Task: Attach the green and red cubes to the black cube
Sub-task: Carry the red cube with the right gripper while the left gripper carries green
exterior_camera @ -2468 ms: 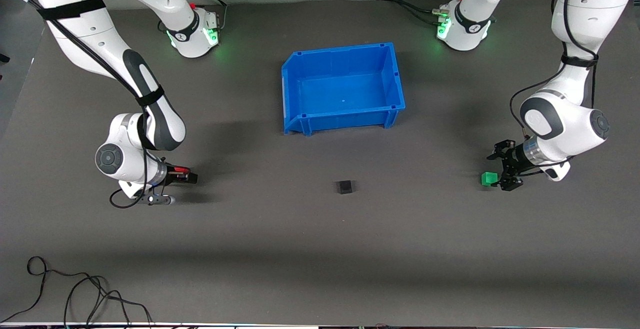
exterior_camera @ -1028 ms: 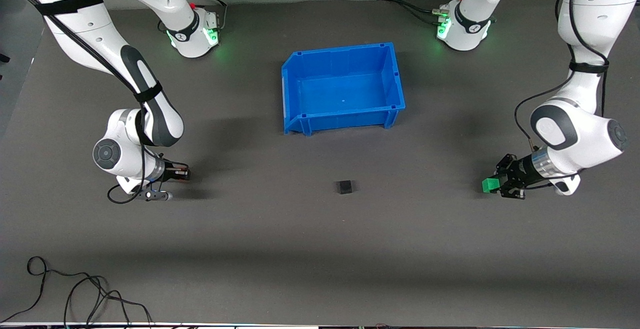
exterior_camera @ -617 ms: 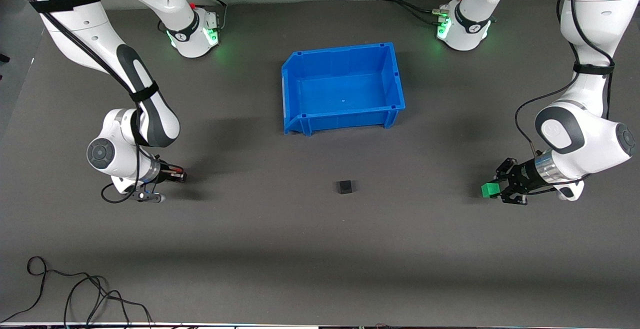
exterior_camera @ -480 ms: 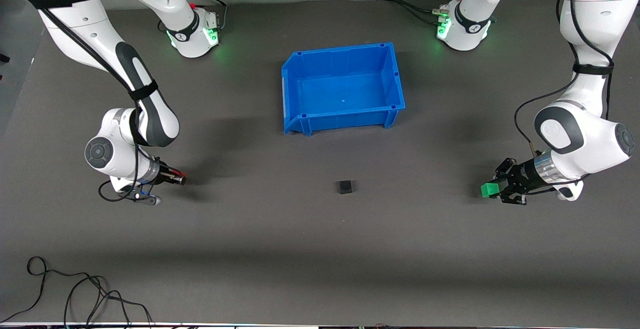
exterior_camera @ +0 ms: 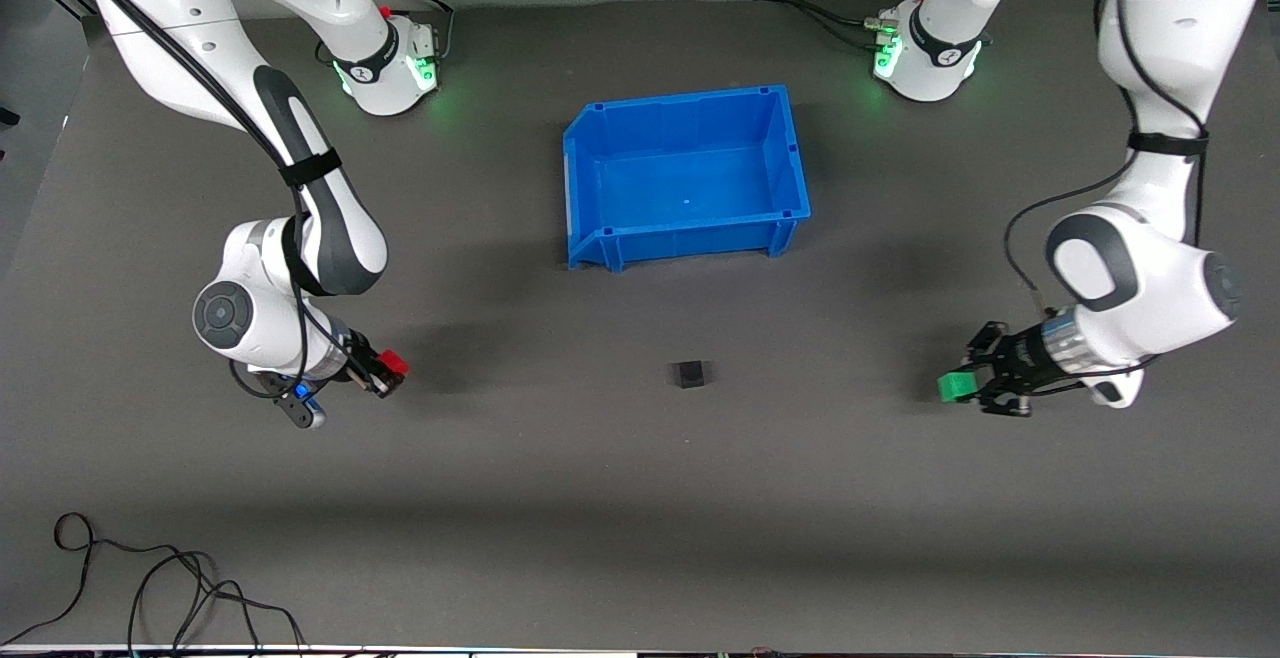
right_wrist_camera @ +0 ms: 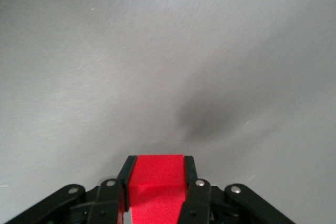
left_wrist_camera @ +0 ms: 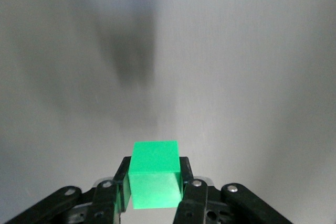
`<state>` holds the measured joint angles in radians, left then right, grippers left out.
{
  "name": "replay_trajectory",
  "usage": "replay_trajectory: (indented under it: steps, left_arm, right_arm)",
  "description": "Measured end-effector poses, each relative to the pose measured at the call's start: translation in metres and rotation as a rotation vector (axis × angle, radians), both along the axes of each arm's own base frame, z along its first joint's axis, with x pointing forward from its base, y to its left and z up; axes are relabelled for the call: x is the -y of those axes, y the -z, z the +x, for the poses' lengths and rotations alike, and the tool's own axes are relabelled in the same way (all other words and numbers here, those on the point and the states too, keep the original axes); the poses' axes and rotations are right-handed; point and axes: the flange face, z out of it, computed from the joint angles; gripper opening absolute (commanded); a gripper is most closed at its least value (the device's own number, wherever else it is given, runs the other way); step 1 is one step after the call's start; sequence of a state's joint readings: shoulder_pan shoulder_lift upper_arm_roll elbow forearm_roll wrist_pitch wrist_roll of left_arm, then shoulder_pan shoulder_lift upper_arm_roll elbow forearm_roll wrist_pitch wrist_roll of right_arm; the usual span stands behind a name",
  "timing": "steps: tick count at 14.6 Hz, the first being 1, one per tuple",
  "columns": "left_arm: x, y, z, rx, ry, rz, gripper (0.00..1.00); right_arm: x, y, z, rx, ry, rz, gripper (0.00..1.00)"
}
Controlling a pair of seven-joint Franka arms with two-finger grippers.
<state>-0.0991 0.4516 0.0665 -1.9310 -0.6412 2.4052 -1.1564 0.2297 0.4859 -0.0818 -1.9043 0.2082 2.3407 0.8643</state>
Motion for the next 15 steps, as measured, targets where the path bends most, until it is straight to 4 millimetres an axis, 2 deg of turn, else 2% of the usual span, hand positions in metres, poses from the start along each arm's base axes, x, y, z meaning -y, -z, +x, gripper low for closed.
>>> replay_trajectory:
  steps: [2, 4, 7, 9, 11, 15]
  left_arm:
    - [0.043, -0.004, 0.003, -0.008, -0.012, -0.004, 0.25]
    - [0.083, 0.000, 0.003, 0.002, -0.036, 0.007, 0.25]
    - [0.141, 0.016, -0.004, 0.003, -0.065, 0.022, 0.25]
    - [0.177, 0.024, -0.011, 0.005, -0.079, 0.026, 0.25]
    - [0.208, 0.030, -0.020, 0.014, -0.096, 0.029, 0.25]
    - [0.257, 0.047, -0.036, 0.025, -0.120, 0.035, 0.25]
  right_arm:
    - [-0.019, -0.004, 0.009, -0.001, 0.133, 0.056, 0.00]
    - [-0.046, -0.009, 0.020, 0.001, 0.255, 0.074, 0.00]
    - [-0.107, -0.014, 0.035, 0.008, 0.409, 0.085, 0.00]
    - [-0.149, -0.010, 0.041, 0.004, 0.504, 0.091, 0.00]
    - [-0.180, -0.001, 0.045, -0.002, 0.582, 0.095, 0.00]
    - [-0.229, 0.016, 0.042, -0.021, 0.681, 0.096, 0.00]
